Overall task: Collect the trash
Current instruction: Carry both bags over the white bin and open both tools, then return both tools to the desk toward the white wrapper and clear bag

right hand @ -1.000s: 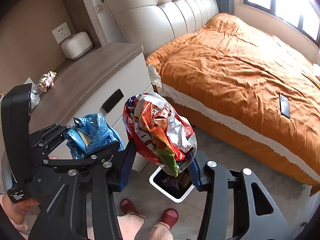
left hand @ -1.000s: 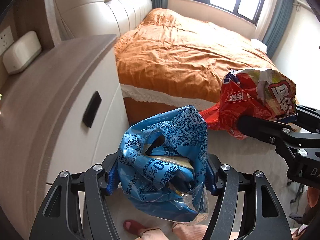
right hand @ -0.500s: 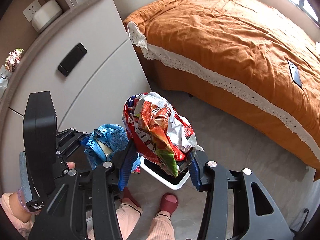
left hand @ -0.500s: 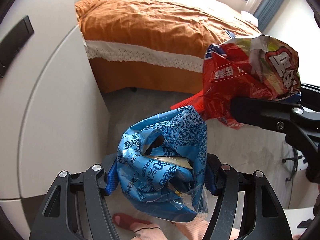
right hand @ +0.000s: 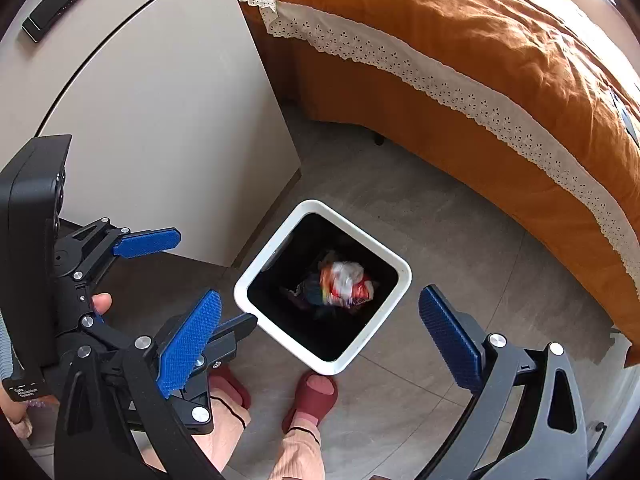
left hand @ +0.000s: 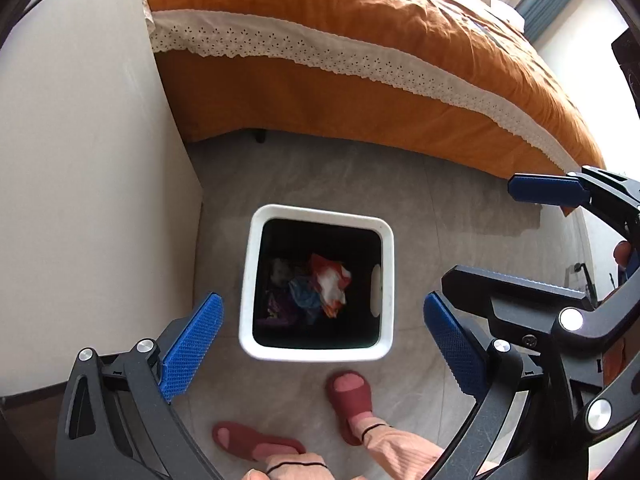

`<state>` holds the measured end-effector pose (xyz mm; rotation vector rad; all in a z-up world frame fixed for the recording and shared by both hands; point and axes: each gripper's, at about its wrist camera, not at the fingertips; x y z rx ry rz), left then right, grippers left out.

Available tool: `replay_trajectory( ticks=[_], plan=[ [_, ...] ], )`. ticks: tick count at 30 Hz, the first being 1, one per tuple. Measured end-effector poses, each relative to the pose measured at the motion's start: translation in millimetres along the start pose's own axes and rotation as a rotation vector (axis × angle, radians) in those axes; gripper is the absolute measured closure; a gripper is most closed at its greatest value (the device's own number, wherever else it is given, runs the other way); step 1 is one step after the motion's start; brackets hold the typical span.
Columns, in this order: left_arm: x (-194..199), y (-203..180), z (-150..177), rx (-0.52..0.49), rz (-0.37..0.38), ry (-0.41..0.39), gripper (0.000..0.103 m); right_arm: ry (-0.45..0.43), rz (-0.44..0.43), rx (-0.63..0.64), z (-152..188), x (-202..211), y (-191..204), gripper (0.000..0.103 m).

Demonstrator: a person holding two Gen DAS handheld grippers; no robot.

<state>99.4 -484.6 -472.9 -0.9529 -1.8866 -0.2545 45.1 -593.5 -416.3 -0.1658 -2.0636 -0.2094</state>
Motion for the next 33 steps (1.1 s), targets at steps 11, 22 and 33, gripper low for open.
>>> replay_trajectory(
  ticks=[11, 22, 33],
  plan=[
    [73.7, -10.4, -26.3, 0.06, -0.016, -0.077, 0.004, -0.082, -0.009, -0.053, -26.0, 66.0, 6.4, 0.004],
    [194.5, -38.8, -66.0, 0.112, -0.072, -0.226, 0.004, -0.261, -0.031, -0.027, -64.0, 186.2, 22.0, 0.004],
    [296.5, -55.9, -94.7, 0.122, -0.209, -0.383, 0.004, -0.409, -0.156, 0.02, -110.7, 260.6, 43.4, 0.004]
  ],
)
Point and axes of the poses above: each gripper's, at about its wrist camera, not at the fingertips, and x roughly against the way its jaws point, y to its left, z to its underside, and after that the axes turned 13 degrees about -y, right-handed
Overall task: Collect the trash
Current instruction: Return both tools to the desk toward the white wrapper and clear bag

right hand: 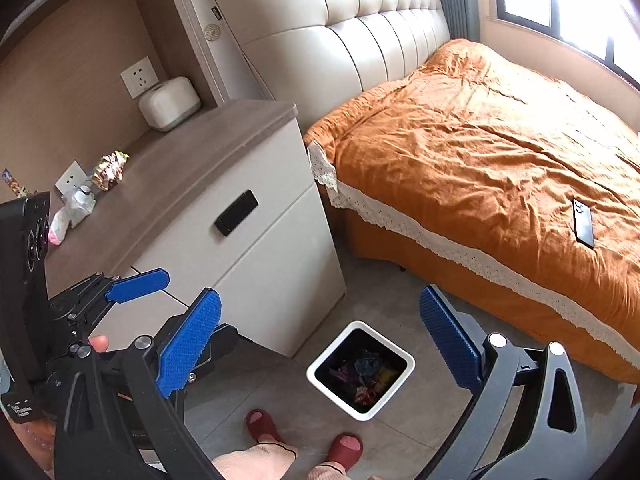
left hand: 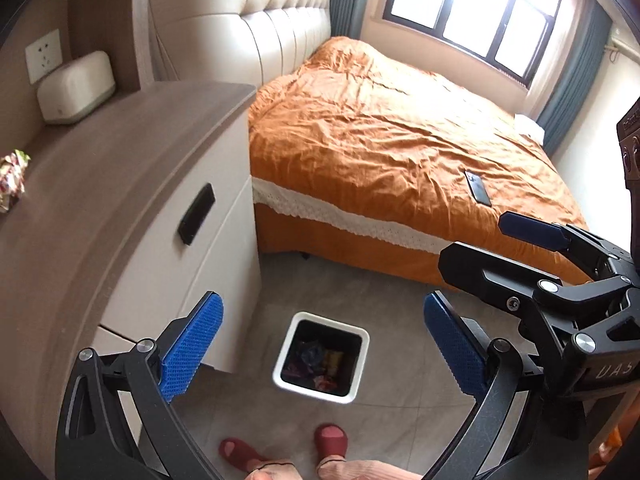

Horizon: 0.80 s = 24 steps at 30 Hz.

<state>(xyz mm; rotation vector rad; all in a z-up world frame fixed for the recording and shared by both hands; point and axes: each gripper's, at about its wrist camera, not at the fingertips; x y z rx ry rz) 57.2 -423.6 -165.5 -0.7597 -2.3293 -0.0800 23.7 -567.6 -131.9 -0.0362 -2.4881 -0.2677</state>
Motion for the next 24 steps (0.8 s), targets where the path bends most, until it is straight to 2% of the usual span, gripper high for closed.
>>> replay_trajectory(
  ticks=[8, 18, 24],
  plan=[
    [37.4, 35.1, -26.1, 0.045, -0.13, -0.089, 0.004, -0.015, -0.122, 0.072, -33.8, -5.9, 43.6, 0.004],
    [82.2, 145.2, -41.9, 0.128, -0.292, -0.152, 0.004, -0.015, -0.277, 0.17, -62.7, -43.4, 144.0, 0.004],
    [105.6, 212.3, -47.2, 0.183, -0.378, -0.188, 0.004, -0.013, -0.338, 0.23, -77.4, -68.4, 205.2, 0.004]
  ],
)
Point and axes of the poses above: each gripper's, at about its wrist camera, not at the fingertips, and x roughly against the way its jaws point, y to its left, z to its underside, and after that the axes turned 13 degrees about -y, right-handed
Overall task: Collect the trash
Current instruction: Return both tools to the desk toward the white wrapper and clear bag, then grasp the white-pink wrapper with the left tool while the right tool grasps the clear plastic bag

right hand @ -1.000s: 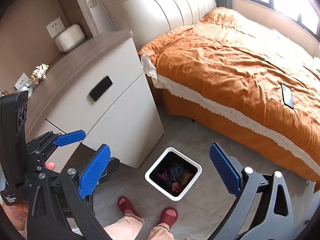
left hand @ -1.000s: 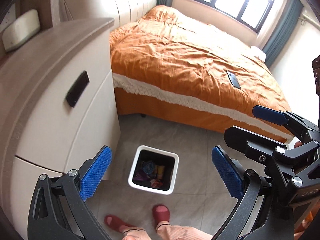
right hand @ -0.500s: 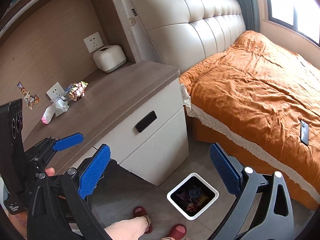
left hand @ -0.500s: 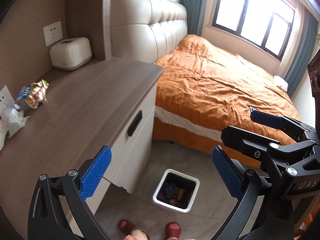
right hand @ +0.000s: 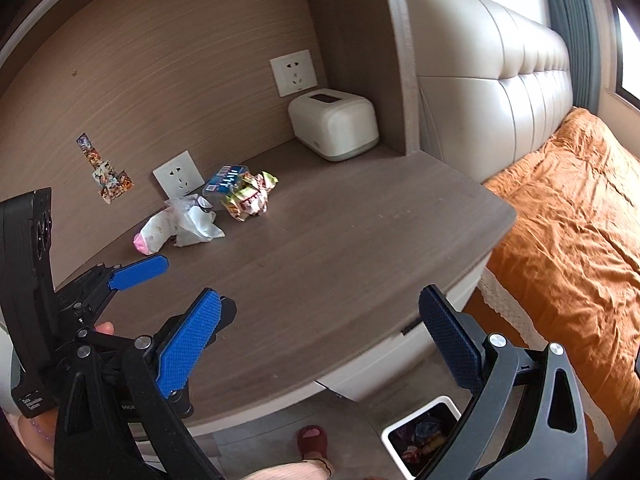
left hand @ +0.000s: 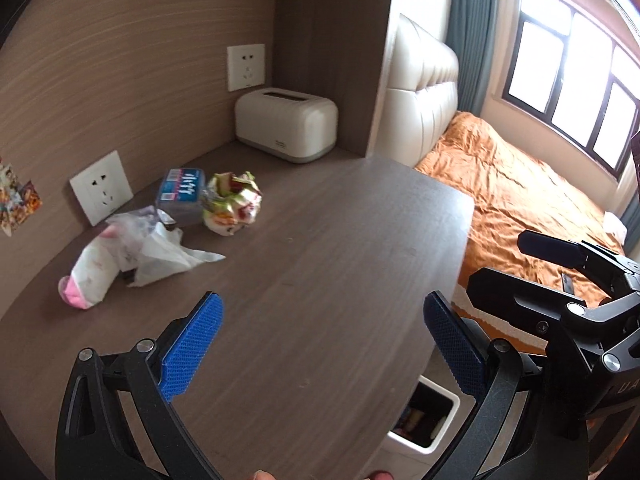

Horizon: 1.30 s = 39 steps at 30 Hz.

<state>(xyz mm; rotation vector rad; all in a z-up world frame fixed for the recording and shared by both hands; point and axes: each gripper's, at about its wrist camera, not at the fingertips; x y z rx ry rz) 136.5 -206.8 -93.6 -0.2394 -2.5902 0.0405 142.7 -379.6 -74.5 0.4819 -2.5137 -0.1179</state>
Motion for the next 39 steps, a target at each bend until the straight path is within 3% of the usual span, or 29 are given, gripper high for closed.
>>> replay_trajectory(
  ticks=[12, 15, 18, 21, 26, 31, 33, 39],
  plan=[
    [-5.0, 123.2, -1.7, 0.087, -0.194, -0.025, 0.004, 0.036, -0.109, 0.106, -20.5, -78.8, 91.4, 0.004],
    [-9.1, 150.0, 3.1, 0.095, -0.214, -0.012, 0.004, 0.053, -0.129, 0.123, -19.1, -98.9, 110.6, 0.004],
    [-23.9, 174.9, 6.2, 0.059, -0.212, 0.012, 0.004, 0.066, -0.145, 0.151, -16.9, -123.4, 130.6, 0.004],
    [-45.7, 186.7, 8.1, -0.061, -0.23, 0.039, 0.004, 0.071, -0.142, 0.195, -15.5, -146.9, 148.2, 0.004],
    [-76.4, 200.2, 12.0, -0.181, -0.22, 0.088, 0.004, 0.112, -0.115, 0.222, -14.4, -184.4, 164.8, 0.004],
    [-92.1, 217.8, 14.8, -0.129, -0.142, 0.12, 0.005, 0.17, -0.077, 0.246, -7.3, -219.5, 173.4, 0.004],
    [-98.6, 223.2, 17.7, -0.138, -0.156, 0.133, 0.006, 0.21, -0.073, 0.218, -4.0, -235.3, 173.7, 0.004],
    [-103.9, 235.5, 22.8, -0.04, -0.093, 0.152, 0.03, 0.269, -0.033, 0.131, -0.5, -258.8, 162.0, 0.006]
  ],
)
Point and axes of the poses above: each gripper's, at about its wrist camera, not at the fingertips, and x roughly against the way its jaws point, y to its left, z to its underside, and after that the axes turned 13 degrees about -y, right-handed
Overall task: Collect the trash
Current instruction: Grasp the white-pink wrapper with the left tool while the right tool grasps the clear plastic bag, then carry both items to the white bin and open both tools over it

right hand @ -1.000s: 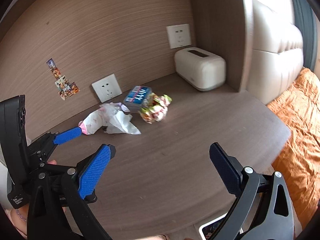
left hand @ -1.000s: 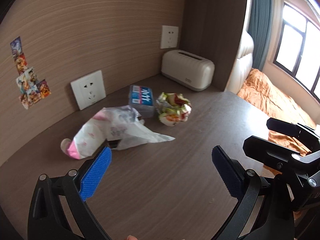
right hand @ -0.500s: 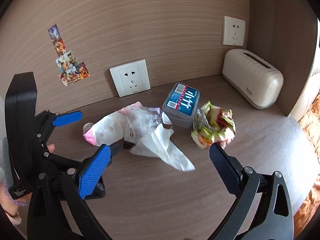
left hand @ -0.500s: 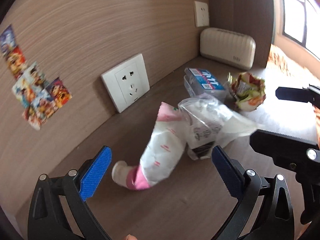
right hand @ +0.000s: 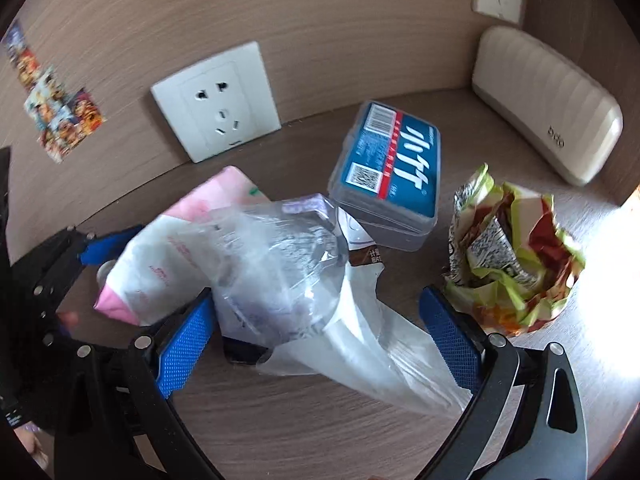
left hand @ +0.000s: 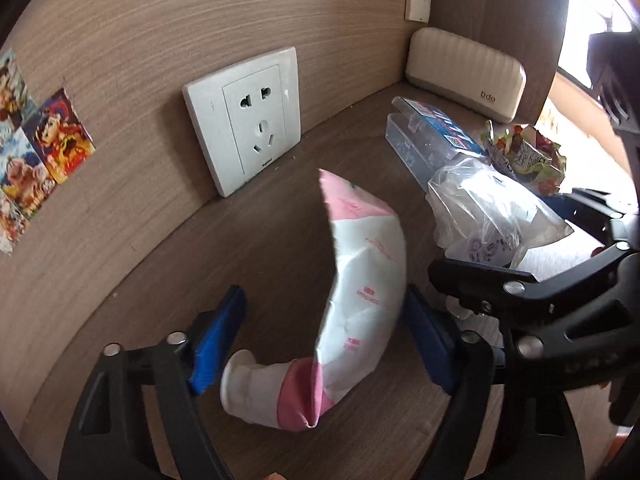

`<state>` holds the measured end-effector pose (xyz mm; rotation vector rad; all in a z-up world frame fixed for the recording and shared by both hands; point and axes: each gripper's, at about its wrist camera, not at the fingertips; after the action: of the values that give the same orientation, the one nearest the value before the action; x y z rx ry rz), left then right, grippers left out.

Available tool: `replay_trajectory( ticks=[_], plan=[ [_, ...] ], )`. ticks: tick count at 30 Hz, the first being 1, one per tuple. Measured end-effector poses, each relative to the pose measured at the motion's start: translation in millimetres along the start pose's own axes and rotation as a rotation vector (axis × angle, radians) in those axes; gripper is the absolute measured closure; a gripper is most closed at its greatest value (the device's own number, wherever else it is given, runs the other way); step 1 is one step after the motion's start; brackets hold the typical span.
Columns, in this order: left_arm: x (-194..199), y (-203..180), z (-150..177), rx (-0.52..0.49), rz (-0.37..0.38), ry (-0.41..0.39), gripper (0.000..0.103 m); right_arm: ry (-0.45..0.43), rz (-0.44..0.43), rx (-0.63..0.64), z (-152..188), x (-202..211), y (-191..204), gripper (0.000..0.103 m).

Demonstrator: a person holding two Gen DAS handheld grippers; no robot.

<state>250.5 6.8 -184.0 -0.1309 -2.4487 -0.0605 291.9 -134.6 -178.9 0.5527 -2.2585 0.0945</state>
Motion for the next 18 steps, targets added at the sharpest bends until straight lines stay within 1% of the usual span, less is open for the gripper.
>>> replay_trajectory(
  ticks=[1, 2, 3, 5, 6, 11, 14, 15, 17, 18],
  plan=[
    [0.1, -1.5, 0.9, -0.001, -0.006, -0.001, 0.032, -0.005, 0.002, 0.001, 0.0, 1.6, -1.0, 0.015],
    [-0.2, -2.1, 1.3, 0.002, -0.007, -0.002, 0.033, -0.009, 0.004, 0.01, 0.3, 3.8, -1.0, 0.026],
    [2.1, -3.7, 2.6, 0.008, -0.01, -0.006, 0.039, -0.009, 0.0, 0.015, 0.9, 6.0, -0.9, 0.028],
    [6.0, -6.5, 5.7, 0.019, -0.024, -0.009, 0.043, -0.004, -0.02, 0.022, 3.7, 12.1, -1.6, 0.033],
    [9.3, -8.5, 8.4, 0.029, -0.033, -0.008, 0.046, -0.006, -0.025, 0.028, 5.5, 16.4, -1.9, 0.034],
    [36.0, -18.4, 24.3, 0.092, -0.054, -0.002, 0.054, -0.045, -0.047, 0.064, 15.4, 50.9, -3.1, 0.036],
    [59.7, -24.1, 29.5, 0.122, -0.063, -0.008, 0.069, -0.075, -0.05, 0.09, 21.4, 74.8, -6.7, 0.036],
    [66.5, -27.4, 28.5, 0.133, -0.059, -0.015, 0.071, -0.084, -0.052, 0.091, 21.4, 78.2, -3.9, 0.036],
    [76.7, -34.4, 24.8, 0.135, -0.054, -0.04, 0.071, -0.097, -0.056, 0.082, 24.6, 91.5, -6.6, 0.036],
    [79.6, -38.4, 23.9, 0.128, -0.057, -0.048, 0.073, -0.103, -0.053, 0.076, 26.3, 97.2, -10.0, 0.036]
  ],
)
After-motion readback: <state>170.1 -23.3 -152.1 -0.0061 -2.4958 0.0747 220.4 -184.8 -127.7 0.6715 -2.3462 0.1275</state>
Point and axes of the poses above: each gripper's, at about its wrist camera, not at the fingertips, and x roughly against the way its jaws point, y to its left, z to its underside, and after that the axes turned 13 degrees about -y, right-handed
